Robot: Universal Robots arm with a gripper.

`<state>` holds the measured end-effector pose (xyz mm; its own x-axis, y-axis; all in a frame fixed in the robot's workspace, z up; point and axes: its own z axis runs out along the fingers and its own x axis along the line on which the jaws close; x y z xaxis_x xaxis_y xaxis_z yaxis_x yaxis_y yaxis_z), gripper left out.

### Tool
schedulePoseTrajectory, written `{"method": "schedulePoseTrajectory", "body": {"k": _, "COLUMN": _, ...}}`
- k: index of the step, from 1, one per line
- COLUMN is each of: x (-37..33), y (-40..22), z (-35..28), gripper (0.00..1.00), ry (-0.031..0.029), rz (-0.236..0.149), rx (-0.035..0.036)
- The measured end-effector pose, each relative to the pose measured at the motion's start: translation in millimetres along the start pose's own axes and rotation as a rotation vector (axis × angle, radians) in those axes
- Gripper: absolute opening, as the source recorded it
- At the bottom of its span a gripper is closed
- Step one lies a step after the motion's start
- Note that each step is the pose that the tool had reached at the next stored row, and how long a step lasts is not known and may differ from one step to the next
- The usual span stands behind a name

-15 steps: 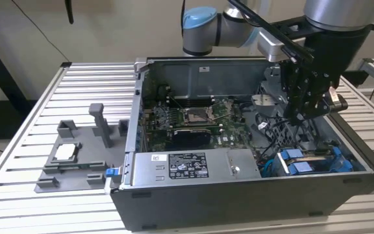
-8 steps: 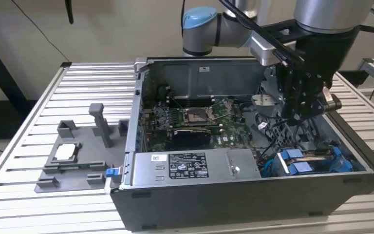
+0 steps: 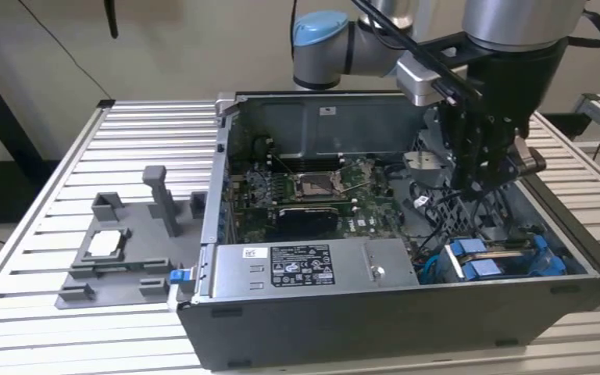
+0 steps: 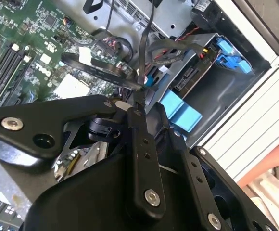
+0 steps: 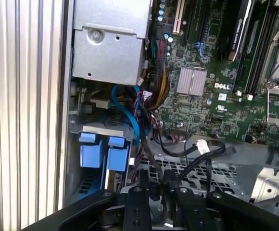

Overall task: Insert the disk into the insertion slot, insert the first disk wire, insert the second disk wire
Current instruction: 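Insert the second disk wire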

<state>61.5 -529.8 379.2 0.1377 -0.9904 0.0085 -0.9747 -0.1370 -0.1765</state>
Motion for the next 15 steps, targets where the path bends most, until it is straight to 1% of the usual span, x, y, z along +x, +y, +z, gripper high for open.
{"method": "schedulePoseTrajectory", "body": {"k": 1, "x": -0.8, "y": 0.6, "z": 0.2, "gripper": 0.27, "ry": 0.0017, "rz": -0.002, "rx": 0.0054}}
{"method": "schedulePoseTrajectory", "body": {"k": 3, "x": -1.9, "y": 2.7, "z": 0.2, "gripper": 0.27, "ry": 0.0033, "rz": -0.005, "rx": 0.0164}}
{"method": "schedulePoseTrajectory", "body": {"k": 4, "x": -2.1, "y": 4.4, "z": 0.0, "gripper": 0.25, "ry": 0.0037, "rz": -0.006, "rx": 0.0205}}
{"method": "schedulePoseTrajectory", "body": {"k": 5, "x": -2.3, "y": 5.9, "z": -0.3, "gripper": 0.25, "ry": 0.0040, "rz": -0.006, "rx": 0.0226}}
{"method": "schedulePoseTrajectory", "body": {"k": 6, "x": -2.5, "y": 7.2, "z": -0.5, "gripper": 0.18, "ry": 0.0042, "rz": -0.007, "rx": 0.0245}}
{"method": "schedulePoseTrajectory", "body": {"k": 9, "x": -2.8, "y": 8.8, "z": -0.6, "gripper": 0.18, "ry": 0.0053, "rz": -0.008, "rx": 0.0280}}
{"method": "schedulePoseTrajectory", "body": {"k": 12, "x": -2.8, "y": 8.9, "z": -0.7, "gripper": 0.18, "ry": 0.0067, "rz": -0.009, "rx": 0.0281}}
{"method": "schedulePoseTrajectory", "body": {"k": 13, "x": -2.9, "y": 9.0, "z": -0.5, "gripper": 0.18, "ry": 0.0080, "rz": -0.009, "rx": 0.0280}}
{"method": "schedulePoseTrajectory", "body": {"k": 14, "x": -2.9, "y": 9.1, "z": -0.5, "gripper": 0.18, "ry": 0.0105, "rz": -0.009, "rx": 0.0279}}
{"method": "schedulePoseTrajectory", "body": {"k": 15, "x": -3.0, "y": 9.2, "z": -0.4, "gripper": 0.20, "ry": 0.0135, "rz": -0.010, "rx": 0.0283}}
